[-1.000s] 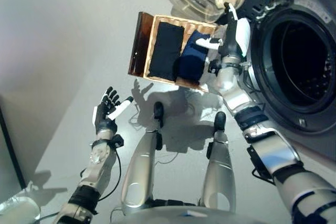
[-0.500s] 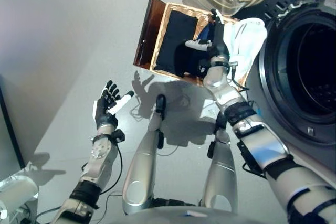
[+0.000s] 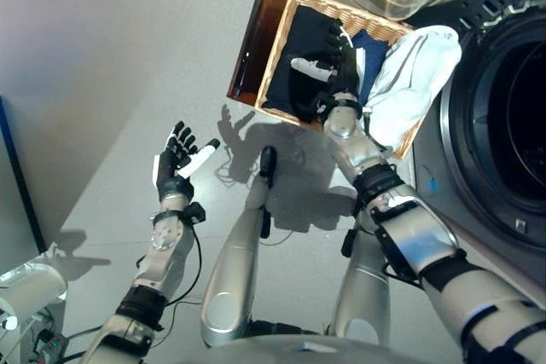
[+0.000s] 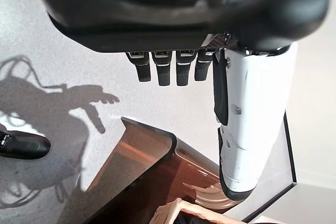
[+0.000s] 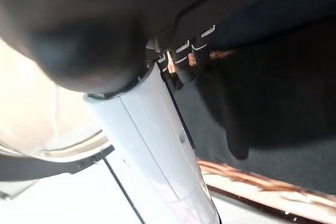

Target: Pick up the clothes and place them into the washing machine

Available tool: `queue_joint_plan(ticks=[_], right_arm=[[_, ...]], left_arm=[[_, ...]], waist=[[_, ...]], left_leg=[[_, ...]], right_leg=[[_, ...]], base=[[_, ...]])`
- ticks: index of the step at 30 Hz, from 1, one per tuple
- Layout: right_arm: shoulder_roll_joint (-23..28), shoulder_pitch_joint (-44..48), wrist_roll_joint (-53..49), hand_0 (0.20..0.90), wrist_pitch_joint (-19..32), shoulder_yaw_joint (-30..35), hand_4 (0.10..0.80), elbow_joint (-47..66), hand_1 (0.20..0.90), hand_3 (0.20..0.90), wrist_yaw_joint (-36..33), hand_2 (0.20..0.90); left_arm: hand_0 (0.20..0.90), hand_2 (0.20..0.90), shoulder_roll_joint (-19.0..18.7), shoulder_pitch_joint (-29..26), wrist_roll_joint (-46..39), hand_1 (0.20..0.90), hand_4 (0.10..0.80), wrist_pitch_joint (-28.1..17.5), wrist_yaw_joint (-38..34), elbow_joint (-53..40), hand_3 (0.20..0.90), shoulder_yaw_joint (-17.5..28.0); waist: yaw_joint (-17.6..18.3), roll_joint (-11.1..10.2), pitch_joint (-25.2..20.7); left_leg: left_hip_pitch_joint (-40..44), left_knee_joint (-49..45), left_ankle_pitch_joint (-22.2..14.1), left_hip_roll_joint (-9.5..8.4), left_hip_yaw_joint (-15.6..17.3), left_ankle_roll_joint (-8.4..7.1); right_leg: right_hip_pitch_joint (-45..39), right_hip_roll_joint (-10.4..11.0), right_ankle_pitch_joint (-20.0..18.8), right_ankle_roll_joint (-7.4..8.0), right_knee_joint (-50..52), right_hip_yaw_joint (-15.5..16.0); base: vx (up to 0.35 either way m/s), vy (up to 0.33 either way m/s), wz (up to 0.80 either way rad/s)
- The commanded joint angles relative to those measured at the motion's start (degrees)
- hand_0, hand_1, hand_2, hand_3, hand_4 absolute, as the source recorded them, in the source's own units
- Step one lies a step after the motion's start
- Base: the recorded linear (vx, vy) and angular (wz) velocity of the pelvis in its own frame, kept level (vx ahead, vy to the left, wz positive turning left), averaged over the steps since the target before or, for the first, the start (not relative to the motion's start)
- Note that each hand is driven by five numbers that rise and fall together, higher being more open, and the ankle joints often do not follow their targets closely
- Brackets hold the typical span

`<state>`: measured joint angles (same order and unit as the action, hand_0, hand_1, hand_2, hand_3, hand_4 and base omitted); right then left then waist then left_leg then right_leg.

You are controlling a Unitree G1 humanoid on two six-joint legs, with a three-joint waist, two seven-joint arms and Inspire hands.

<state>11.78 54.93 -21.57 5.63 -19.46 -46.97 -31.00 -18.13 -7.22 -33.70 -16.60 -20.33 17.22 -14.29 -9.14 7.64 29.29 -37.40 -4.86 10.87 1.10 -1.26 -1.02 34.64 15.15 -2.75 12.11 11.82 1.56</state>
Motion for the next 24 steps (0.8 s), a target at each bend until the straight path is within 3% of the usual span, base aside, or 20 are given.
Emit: queue_joint_plan(ticks=[1, 14, 24], right_arm=[[-0.70, 6.67, -3.34, 0.900, 6.86, 1.24, 0.800, 2.06, 0.900, 0.900, 1.63, 0.900], [-2.08, 7.52, -12.05, 0.900, 8.46, 2.38, 0.800, -0.61, 0.900, 0.900, 3.17, 0.900], [-3.07, 8.76, -13.31, 0.900, 7.29, 2.99, 0.800, -5.79, 0.900, 0.900, 1.62, 0.900]], left_arm=[[0.900, 0.900, -2.34, -0.36, -0.59, 0.900, 0.800, -5.15, -0.56, -9.09, 0.900, -0.45], [0.900, 0.900, -2.78, -0.05, -2.07, 0.900, 0.800, -6.02, -0.57, -12.54, 0.900, -0.87], [0.900, 0.900, -3.15, -0.46, -1.85, 0.900, 0.800, -6.02, -1.39, -13.10, 0.900, -1.26]], waist=[[-2.65, 2.14, 0.51], [-3.89, 3.40, 0.51], [-4.36, 3.81, 0.51]], left_leg=[[-1.63, -4.57, -6.36, 0.52, 1.75, -2.95], [-5.69, -3.66, -5.26, -0.24, 0.51, -3.26], [-7.80, -3.07, -4.70, -0.71, -0.06, -3.24]], right_leg=[[2.86, 1.19, -2.54, -3.55, -1.16, -2.60], [5.80, 1.66, -3.15, -3.42, -1.99, -1.81], [7.24, 1.73, -3.44, -3.35, -2.43, -1.72]], base=[[-0.022, 0.007, 0.04], [-0.008, 0.001, 0.02], [-0.002, 0.004, 0.01]])
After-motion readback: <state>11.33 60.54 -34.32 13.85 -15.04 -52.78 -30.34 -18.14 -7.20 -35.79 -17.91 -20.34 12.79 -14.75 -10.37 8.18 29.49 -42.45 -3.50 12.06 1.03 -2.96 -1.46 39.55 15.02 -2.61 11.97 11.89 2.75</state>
